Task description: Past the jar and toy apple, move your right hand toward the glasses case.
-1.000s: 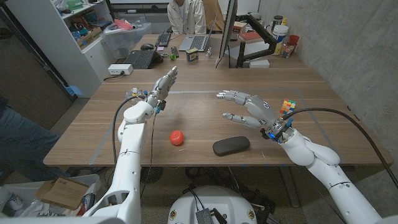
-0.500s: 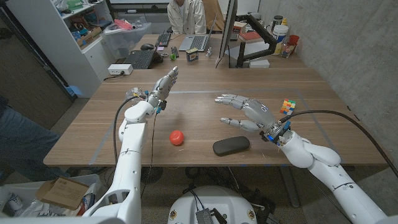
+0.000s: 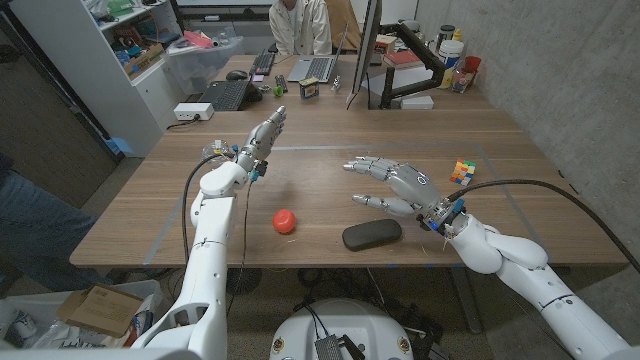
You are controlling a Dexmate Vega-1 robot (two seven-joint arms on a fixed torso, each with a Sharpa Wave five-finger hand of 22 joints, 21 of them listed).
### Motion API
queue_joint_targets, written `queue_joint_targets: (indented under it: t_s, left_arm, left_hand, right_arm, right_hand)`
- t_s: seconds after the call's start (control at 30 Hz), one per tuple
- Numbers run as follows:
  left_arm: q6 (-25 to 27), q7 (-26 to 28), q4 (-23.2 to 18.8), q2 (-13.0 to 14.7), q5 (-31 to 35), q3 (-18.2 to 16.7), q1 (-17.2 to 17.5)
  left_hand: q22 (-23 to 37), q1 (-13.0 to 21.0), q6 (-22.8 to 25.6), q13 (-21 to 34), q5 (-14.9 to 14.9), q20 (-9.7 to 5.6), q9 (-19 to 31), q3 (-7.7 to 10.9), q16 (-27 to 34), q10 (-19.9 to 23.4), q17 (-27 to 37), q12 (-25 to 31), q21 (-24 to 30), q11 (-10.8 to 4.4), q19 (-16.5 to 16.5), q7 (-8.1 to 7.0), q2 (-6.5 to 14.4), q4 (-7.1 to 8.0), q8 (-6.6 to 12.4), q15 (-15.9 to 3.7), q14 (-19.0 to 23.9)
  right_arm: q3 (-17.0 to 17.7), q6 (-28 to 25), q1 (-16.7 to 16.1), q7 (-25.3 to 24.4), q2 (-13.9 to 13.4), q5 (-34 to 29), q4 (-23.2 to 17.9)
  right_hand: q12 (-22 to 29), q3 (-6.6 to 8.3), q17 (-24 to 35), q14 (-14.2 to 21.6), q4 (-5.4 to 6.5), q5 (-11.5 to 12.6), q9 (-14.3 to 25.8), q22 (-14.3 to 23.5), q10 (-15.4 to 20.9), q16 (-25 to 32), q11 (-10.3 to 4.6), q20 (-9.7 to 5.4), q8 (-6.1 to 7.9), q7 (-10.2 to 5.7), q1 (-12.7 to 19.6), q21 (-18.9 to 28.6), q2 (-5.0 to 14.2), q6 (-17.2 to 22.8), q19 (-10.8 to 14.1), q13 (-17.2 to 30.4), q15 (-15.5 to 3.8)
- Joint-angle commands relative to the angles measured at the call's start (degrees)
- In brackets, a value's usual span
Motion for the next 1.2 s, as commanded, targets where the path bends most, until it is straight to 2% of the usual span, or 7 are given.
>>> queue_joint_targets:
  t_s: [0.03,0.27,0.33,0.47,1.2]
  left_arm:
    - [-0.2,-0.3,0.6,0.2,-0.3,-0.3,-0.3]
    - [-0.2,-0.4,0.7,0.2,-0.2,-0.4,-0.3]
    - [-0.2,-0.5,0.6,0.3,-0.2,-0.4,-0.3]
    - [-0.2,-0.5,0.6,0.3,-0.2,-0.4,-0.3]
    - [0.1,-0.1,0.0,0.1,0.1,-0.2,-0.1]
  left_hand:
    - [0.3,0.2,-0.2,0.1,-0.1,0.39,0.3,-0.07,0.3,-0.5,0.3,0.0,0.1,0.2,-0.3,0.3,0.7,0.01,0.28,0.08,-0.6]
    - [0.3,0.2,-0.2,0.1,-0.2,0.4,0.3,-0.14,0.3,-0.5,0.3,0.1,0.1,0.29,-0.4,0.29,0.8,0.01,0.27,0.07,-0.6]
    - [0.3,0.2,-0.2,0.1,-0.2,0.42,0.3,-0.15,0.3,-0.5,0.3,0.1,0.1,0.25,-0.5,0.31,0.8,0.01,0.28,0.09,-0.6]
    - [0.3,0.2,-0.2,0.1,-0.2,0.4,0.3,-0.18,0.3,-0.5,0.3,0.1,0.1,0.21,-0.5,0.32,0.8,0.01,0.29,0.09,-0.6]
    - [0.3,0.3,-0.2,0.1,-0.2,0.34,0.3,-0.34,0.3,-0.5,0.3,0.1,0.1,0.07,-0.7,0.26,0.9,-0.01,0.27,0.08,-0.7]
  right_arm:
    - [-2.8,-3.2,-0.3,-0.7,-2.7,-0.3,-0.9]
    - [-4.1,-4.9,-0.1,-1.3,-3.5,-1.1,-0.9]
    - [-4.4,-5.2,0.0,-1.4,-3.8,-1.1,-0.8]
    - [-5.0,-6.0,0.1,-1.3,-4.2,-0.9,-0.8]
    - [-6.7,-7.4,0.2,0.6,-6.9,0.4,-0.5]
  right_hand:
    - [0.0,-0.05,0.3,0.1,-0.18,0.4,0.1,0.2,0.3,-0.1,-0.08,0.18,0.15,-0.05,0.0,-0.2,-0.3,0.1,0.3,0.2,-0.19]
    - [-0.1,0.04,0.3,0.0,-0.28,0.5,0.1,0.2,0.2,-0.1,-0.19,0.3,0.24,-0.31,0.1,-0.3,-0.23,0.2,0.2,0.2,-0.26]
    - [-0.1,0.21,0.3,-0.1,-0.34,0.6,0.1,0.2,0.3,-0.2,-1.06,0.31,0.41,-0.49,0.4,-0.2,0.02,0.7,0.2,0.2,-0.24]
    - [-0.1,0.33,0.3,0.0,-0.36,0.6,0.1,0.2,0.3,-0.1,-1.28,0.44,0.6,-0.66,0.5,-0.3,0.21,1.2,0.1,0.2,-0.35]
    - [-0.1,0.56,0.3,0.0,-0.57,0.8,0.1,0.2,0.4,-0.1,-1.29,0.74,0.62,-0.77,0.9,-0.3,0.4,1.5,-0.2,0.2,-0.62]
